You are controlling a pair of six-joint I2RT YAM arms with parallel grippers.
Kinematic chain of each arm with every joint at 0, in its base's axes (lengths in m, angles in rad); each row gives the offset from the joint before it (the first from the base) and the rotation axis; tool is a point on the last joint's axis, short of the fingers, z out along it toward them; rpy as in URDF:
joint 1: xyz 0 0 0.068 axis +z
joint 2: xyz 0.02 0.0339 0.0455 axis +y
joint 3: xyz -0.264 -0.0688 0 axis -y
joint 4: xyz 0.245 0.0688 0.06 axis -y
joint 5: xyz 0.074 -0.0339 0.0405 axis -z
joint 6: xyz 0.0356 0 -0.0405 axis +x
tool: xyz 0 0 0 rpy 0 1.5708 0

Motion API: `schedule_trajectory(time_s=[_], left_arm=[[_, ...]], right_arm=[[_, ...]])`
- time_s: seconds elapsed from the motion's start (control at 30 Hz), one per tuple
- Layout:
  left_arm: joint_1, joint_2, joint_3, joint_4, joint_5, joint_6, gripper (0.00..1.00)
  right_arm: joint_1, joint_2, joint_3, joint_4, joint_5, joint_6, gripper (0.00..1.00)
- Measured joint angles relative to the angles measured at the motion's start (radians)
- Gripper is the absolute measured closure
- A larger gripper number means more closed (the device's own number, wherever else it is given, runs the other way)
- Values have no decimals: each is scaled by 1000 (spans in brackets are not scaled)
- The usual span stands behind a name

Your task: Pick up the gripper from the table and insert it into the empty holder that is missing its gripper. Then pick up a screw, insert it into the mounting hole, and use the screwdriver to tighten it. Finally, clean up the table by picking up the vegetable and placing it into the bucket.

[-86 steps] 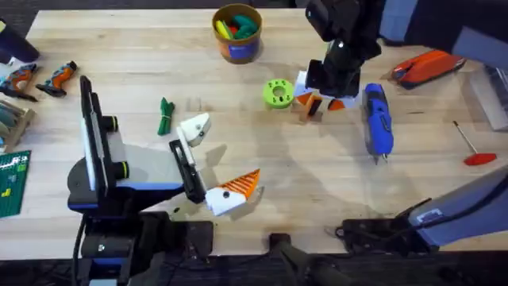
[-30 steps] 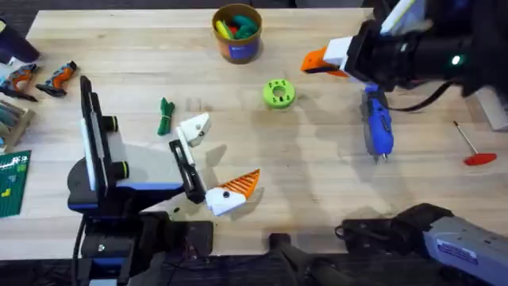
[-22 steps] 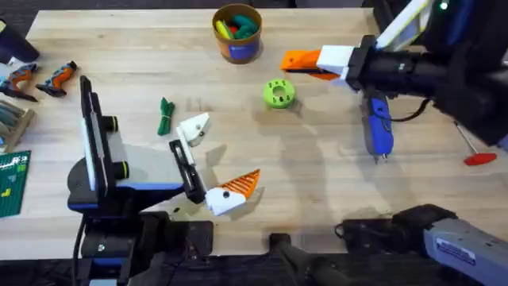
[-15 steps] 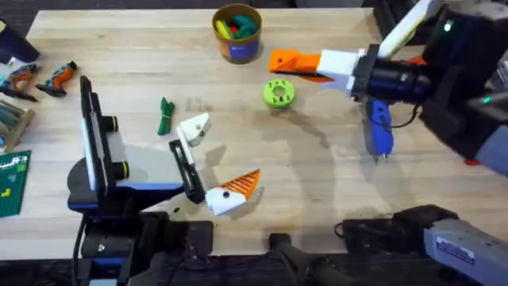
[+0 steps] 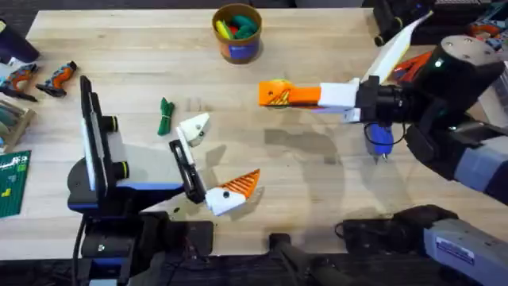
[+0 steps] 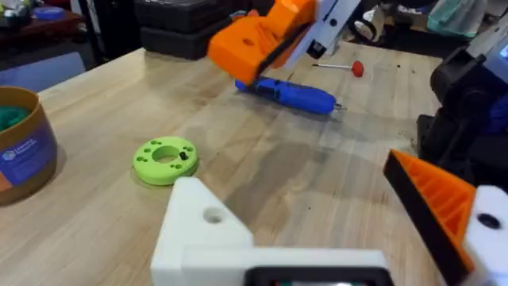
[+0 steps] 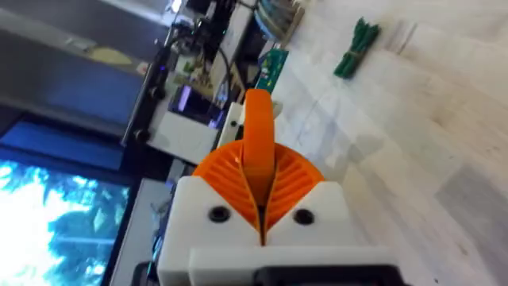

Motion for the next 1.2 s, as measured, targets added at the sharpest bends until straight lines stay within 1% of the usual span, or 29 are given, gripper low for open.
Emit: schedule_trajectory(time_s=[0.2,0.37,0.43,0.67,0.93,1.1,1.2], left_arm=[[0,0,0,0,0,0,15],[0,0,0,0,0,0,15],[0,0,0,0,0,0,15],[0,0,0,0,0,0,15],[0,0,0,0,0,0,15],[0,0,0,0,0,0,15],[0,0,0,0,0,0,15]], right_arm=[[0,7,0,3,-96,0,988],[0,95,0,45,-141,24,988],[0,148,0,100,-164,50,988],[19,317,0,385,-224,181,988],[125,488,7,531,-240,304,989],[174,546,38,727,-245,412,989],[183,561,57,777,-247,483,989]])
